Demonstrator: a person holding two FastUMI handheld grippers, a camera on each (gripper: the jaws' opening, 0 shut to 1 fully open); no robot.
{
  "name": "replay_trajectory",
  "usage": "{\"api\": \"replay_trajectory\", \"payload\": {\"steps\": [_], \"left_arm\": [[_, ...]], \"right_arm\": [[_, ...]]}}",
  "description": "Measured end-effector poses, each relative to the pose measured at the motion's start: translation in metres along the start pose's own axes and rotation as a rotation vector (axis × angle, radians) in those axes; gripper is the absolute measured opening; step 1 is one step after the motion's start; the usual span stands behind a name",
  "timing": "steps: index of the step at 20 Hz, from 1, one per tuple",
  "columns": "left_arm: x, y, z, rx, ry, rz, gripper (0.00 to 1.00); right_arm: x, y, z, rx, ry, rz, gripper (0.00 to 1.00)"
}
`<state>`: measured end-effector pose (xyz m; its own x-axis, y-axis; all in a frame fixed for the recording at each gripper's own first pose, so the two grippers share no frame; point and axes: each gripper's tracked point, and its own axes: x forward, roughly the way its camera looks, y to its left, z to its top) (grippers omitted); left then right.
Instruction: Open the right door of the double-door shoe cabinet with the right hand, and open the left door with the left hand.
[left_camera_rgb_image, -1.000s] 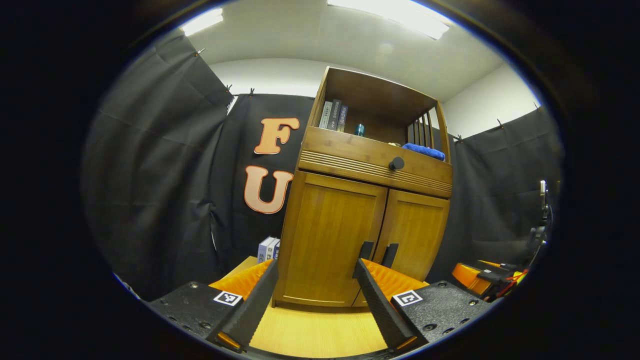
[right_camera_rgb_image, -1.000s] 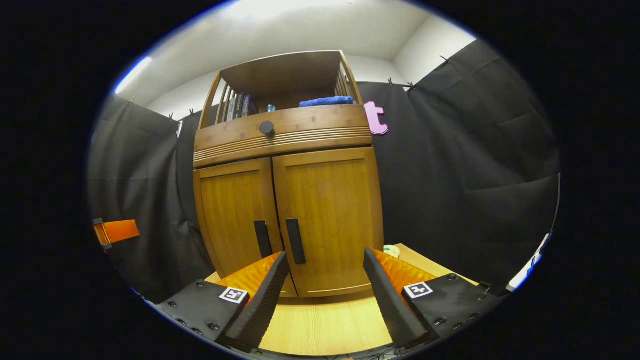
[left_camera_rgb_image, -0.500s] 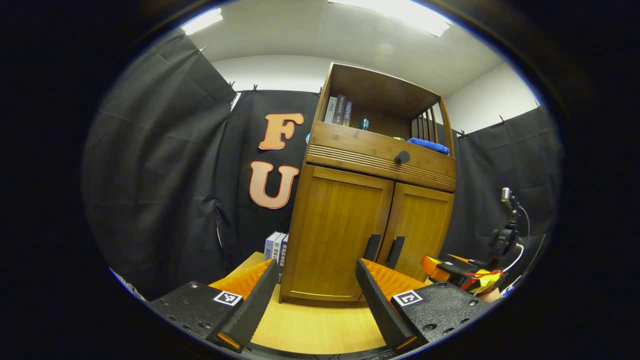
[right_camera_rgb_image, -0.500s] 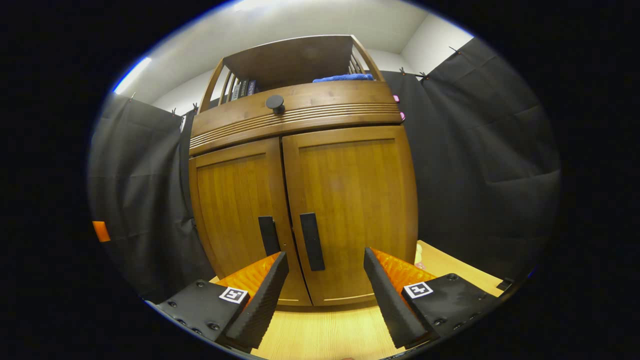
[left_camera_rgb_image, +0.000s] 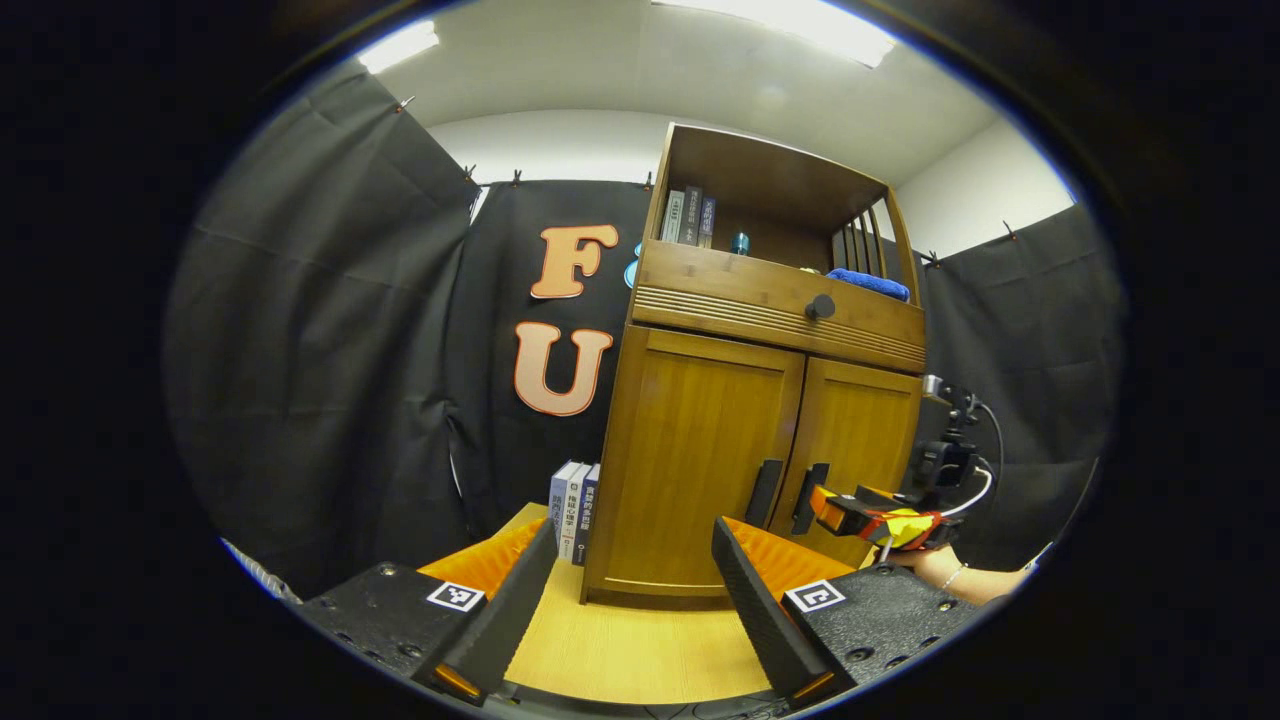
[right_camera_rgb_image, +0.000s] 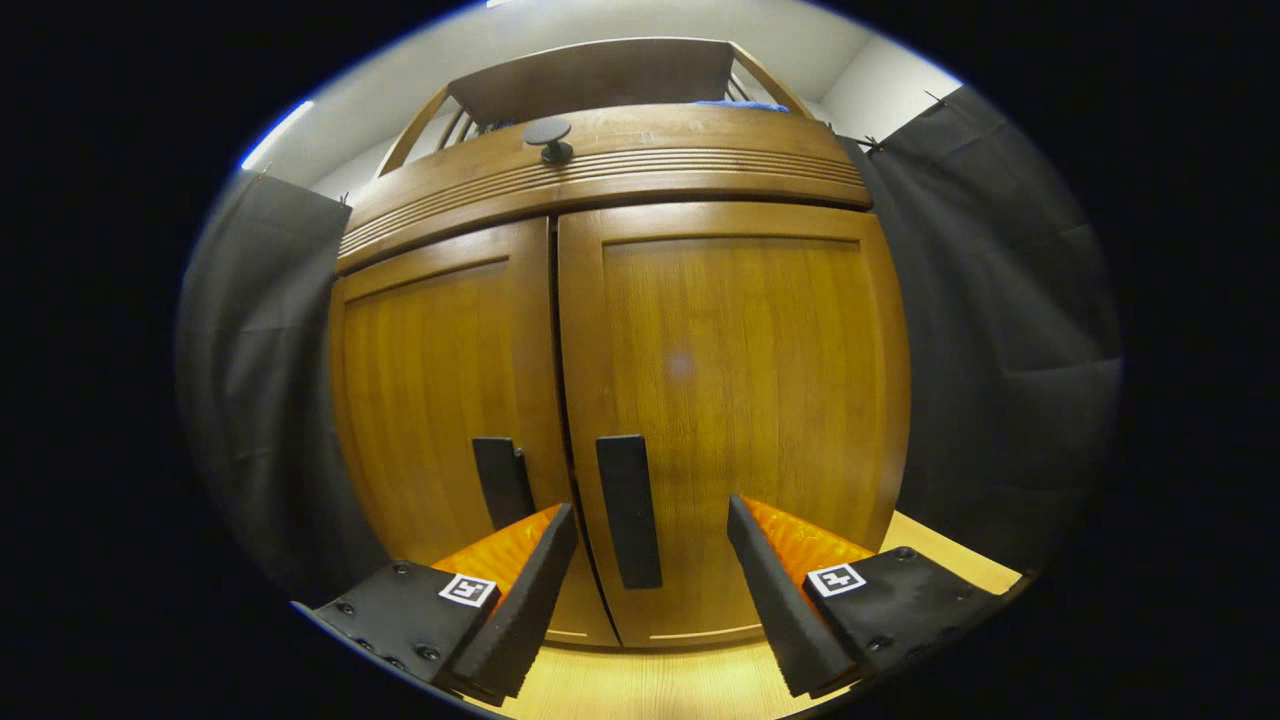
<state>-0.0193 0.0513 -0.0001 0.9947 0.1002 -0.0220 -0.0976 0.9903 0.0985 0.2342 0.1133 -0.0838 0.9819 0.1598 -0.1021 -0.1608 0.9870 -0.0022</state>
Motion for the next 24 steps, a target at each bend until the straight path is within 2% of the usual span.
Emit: {"api": "replay_trajectory", "payload": {"steps": [1,2,3,4,6,7,8,10,12,13,14,16,18,19,20,21,22,24], "left_arm": [[-0.001,0.001,-0.001,0.001,0.002,0.003,0.98],[0.0,0.003,-0.001,0.005,0.002,0.006,0.98],[0.0,0.005,0.0,0.009,0.001,0.012,0.98],[0.0,0.007,-0.001,0.013,0.001,0.018,0.94],[0.001,0.012,-0.002,0.014,0.006,0.031,0.98],[0.001,0.014,-0.004,0.009,0.01,0.037,0.98],[0.001,0.016,-0.006,0.001,0.015,0.043,0.98],[0.0,0.023,-0.011,-0.019,0.026,0.058,0.98],[0.0,0.029,-0.013,-0.029,0.032,0.075,0.98],[0.0,0.032,-0.013,-0.027,0.031,0.083,0.98],[0.001,0.034,-0.012,-0.024,0.027,0.089,0.91],[0.001,0.035,-0.009,-0.024,0.021,0.091,0.91],[0.001,0.034,-0.009,-0.023,0.018,0.087,0.94],[0.002,0.034,-0.007,-0.021,0.013,0.087,0.94],[0.001,0.035,-0.005,-0.019,0.008,0.086,0.94],[0.001,0.036,-0.003,-0.018,0.004,0.088,0.91],[0.002,0.037,-0.003,-0.018,0.001,0.088,0.98],[0.003,0.037,-0.003,-0.022,-0.001,0.082,0.98]], "right_arm": [[0.008,0.001,-0.002,-0.005,0.007,0.005,0.88],[0.017,0.003,-0.005,-0.009,0.015,0.008,0.88],[0.024,0.004,-0.008,-0.016,0.024,0.011,0.82],[0.031,0.004,-0.011,-0.024,0.033,0.008,0.82],[0.04,0.003,-0.014,-0.025,0.042,0.009,0.79],[0.042,0.003,-0.017,-0.019,0.047,0.009,0.67],[0.045,0.005,-0.019,-0.014,0.053,0.011,0.64],[0.049,0.01,-0.023,-0.02,0.062,0.013,0.67],[0.049,0.012,-0.025,-0.042,0.06,0.004,0.43],[0.05,0.012,-0.026,-0.053,0.06,-0.001,0.42],[0.049,0.012,-0.026,-0.057,0.065,0.002,0.47],[0.049,0.012,-0.026,-0.048,0.07,-0.005,0.4],[0.047,0.011,-0.026,-0.045,0.067,-0.011,0.37],[0.045,0.011,-0.026,-0.045,0.068,-0.012,0.3],[0.04,0.01,-0.025,-0.036,0.071,-0.013,0.34],[0.033,0.009,-0.028,-0.034,0.073,-0.013,0.28],[0.026,0.006,-0.029,-0.033,0.075,-0.011,0.28],[0.012,0.003,-0.029,-0.021,0.079,-0.01,0.28]]}}
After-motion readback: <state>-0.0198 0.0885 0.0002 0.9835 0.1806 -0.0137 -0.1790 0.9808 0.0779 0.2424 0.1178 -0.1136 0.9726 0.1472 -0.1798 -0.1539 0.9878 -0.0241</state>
